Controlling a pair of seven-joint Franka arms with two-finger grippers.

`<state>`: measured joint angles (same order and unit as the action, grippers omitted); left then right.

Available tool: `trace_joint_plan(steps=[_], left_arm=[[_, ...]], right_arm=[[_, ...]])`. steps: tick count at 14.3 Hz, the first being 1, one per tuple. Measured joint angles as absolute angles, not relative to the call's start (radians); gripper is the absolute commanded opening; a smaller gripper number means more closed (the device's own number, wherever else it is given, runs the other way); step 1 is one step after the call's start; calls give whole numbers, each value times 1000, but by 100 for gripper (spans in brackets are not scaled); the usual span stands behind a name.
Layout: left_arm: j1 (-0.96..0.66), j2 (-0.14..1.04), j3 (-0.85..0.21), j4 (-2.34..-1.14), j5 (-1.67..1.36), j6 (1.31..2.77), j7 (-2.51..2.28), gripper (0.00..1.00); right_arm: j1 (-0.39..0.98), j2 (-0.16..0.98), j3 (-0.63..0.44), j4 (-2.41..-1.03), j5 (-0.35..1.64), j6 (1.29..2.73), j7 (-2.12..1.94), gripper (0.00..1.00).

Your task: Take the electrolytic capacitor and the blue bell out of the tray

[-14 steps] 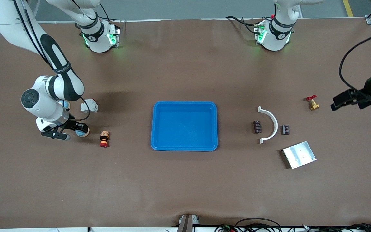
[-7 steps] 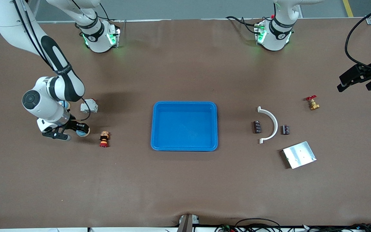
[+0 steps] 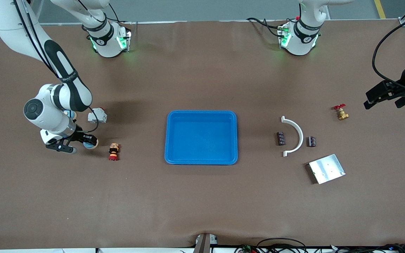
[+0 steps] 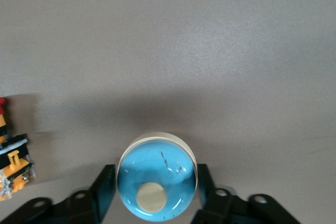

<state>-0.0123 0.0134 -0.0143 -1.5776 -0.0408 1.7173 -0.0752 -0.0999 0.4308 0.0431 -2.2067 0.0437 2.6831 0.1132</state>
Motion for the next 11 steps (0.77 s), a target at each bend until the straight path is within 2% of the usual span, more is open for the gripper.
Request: trace_joint_plan(steps=[6,11], left_arm=[[-11,22,-14,-1566,-41,1706,-75,100],[-7,30,-14,-1565,-41,1684,-75,100]], right_arm=[[-100,422,44,-2170,47,2642,113,100],[-98,338,58,-2041,41,2374,77,100]])
